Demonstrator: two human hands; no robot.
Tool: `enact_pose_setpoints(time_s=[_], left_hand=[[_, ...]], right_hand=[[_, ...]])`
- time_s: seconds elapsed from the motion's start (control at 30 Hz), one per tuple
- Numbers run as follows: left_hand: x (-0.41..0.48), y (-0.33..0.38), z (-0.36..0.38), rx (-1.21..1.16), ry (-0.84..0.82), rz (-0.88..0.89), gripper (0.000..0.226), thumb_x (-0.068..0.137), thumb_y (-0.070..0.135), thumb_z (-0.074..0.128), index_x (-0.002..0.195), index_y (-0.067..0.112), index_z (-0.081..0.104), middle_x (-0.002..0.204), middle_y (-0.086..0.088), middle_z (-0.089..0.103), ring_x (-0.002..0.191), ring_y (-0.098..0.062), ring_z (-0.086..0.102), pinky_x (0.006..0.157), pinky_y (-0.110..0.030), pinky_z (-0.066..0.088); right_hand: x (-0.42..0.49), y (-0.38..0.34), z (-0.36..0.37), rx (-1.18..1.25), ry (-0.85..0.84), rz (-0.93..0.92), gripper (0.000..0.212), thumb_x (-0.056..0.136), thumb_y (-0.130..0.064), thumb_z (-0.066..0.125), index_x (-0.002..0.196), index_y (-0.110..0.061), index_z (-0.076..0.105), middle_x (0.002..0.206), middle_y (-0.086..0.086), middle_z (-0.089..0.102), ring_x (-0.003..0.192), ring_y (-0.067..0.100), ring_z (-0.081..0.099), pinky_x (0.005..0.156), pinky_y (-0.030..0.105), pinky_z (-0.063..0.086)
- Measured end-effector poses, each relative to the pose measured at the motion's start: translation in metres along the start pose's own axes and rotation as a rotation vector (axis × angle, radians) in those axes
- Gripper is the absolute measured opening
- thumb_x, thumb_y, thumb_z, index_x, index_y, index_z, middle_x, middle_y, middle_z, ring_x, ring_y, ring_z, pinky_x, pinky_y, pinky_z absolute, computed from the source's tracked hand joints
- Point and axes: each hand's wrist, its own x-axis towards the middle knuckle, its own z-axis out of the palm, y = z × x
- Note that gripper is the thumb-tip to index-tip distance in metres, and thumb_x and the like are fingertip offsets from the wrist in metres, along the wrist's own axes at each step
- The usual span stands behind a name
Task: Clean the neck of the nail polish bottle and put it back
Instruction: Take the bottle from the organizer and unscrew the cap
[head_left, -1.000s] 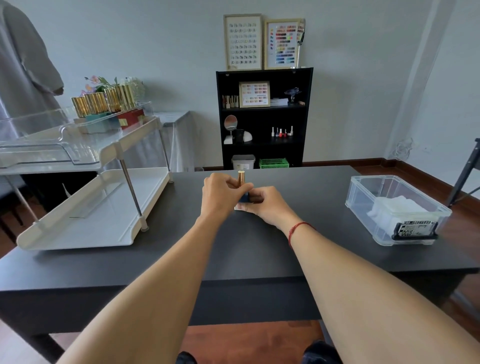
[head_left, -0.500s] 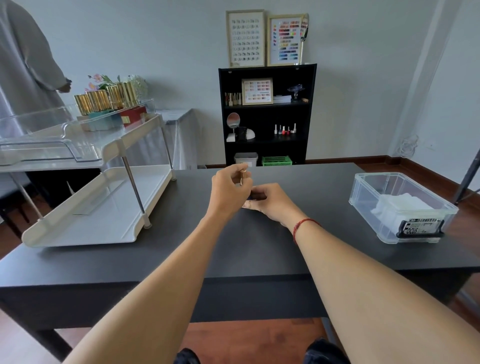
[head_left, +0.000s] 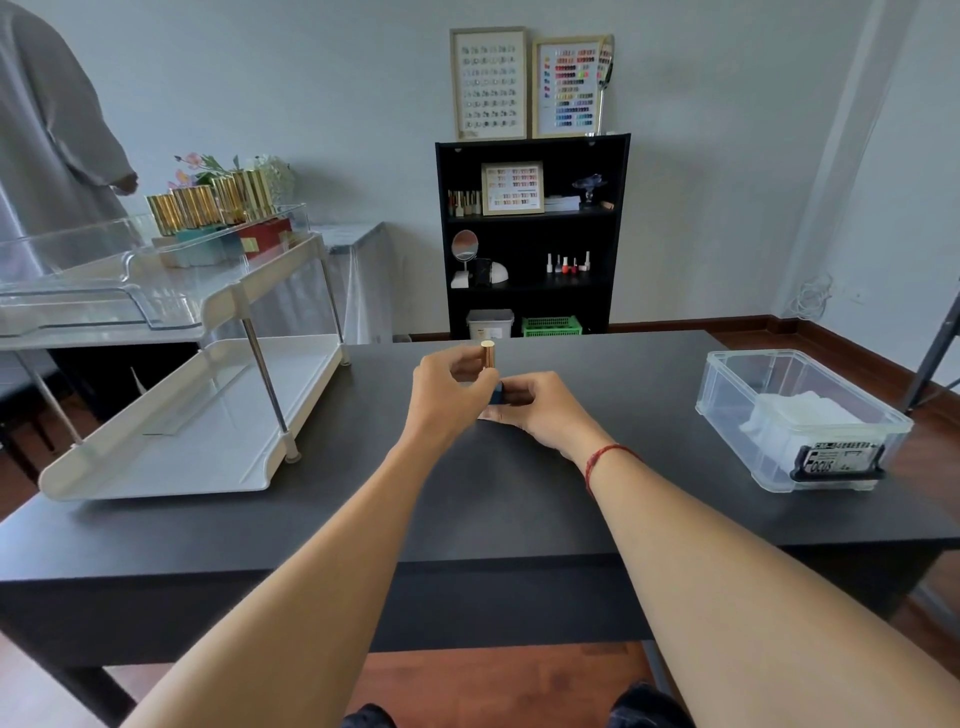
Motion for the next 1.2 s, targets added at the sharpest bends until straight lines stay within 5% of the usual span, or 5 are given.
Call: enact_pose_setpoints(time_s=[0.17, 0.33, 0.53, 0.7, 1.2], left_hand=[[0.003, -0.004, -0.002, 0.095, -0.016, 0.068, 0.013, 0.084, 0.021, 0.071, 0.096, 0.021, 0.070, 0.078, 0.008, 0.067, 0.072, 0.000, 0.061, 0.064, -0.005, 0.043], [0.006, -0.004, 0.001, 0.112, -0.081, 0.002, 0.020, 0.084, 0.017, 0.067, 0.103, 0.015, 0.072, 0.092, 0.009, 0.067, 0.090, -0.005, 0.061, 0.077, -0.012, 0.040], [0.005, -0.008, 0.002, 0.047, 0.006, 0.024, 0.017, 0.079, 0.017, 0.072, 0.096, 0.016, 0.074, 0.088, 0.007, 0.073, 0.085, -0.003, 0.067, 0.066, -0.001, 0.043], [0.010, -0.003, -0.002, -0.099, 0.104, -0.013, 0.019, 0.076, 0.026, 0.078, 0.090, 0.018, 0.069, 0.079, 0.005, 0.070, 0.074, -0.004, 0.066, 0.070, -0.013, 0.052], [0.021, 0.002, -0.009, -0.159, 0.198, -0.058, 0.014, 0.076, 0.032, 0.075, 0.086, 0.025, 0.069, 0.077, 0.009, 0.071, 0.072, -0.002, 0.066, 0.072, -0.018, 0.053]], right_hand=[[-0.001, 0.001, 0.001, -0.009, 0.009, -0.006, 0.034, 0.081, -0.019, 0.076, 0.114, -0.012, 0.070, 0.108, 0.004, 0.072, 0.104, 0.020, 0.065, 0.098, 0.037, 0.048], [0.000, 0.001, 0.001, 0.011, 0.012, -0.011, 0.031, 0.081, -0.017, 0.076, 0.111, -0.012, 0.071, 0.105, 0.002, 0.073, 0.100, 0.017, 0.066, 0.090, 0.031, 0.046], [0.000, 0.003, 0.001, 0.021, 0.016, -0.022, 0.031, 0.080, -0.016, 0.077, 0.110, -0.012, 0.072, 0.104, 0.003, 0.073, 0.100, 0.017, 0.066, 0.092, 0.030, 0.048], [0.001, 0.004, 0.000, 0.025, 0.019, -0.001, 0.034, 0.080, -0.019, 0.077, 0.113, -0.013, 0.070, 0.106, 0.005, 0.073, 0.099, 0.018, 0.067, 0.088, 0.028, 0.049], [0.005, 0.006, 0.001, 0.006, 0.035, 0.004, 0.034, 0.077, -0.018, 0.080, 0.110, -0.016, 0.072, 0.102, 0.000, 0.074, 0.096, 0.013, 0.068, 0.092, 0.028, 0.049]])
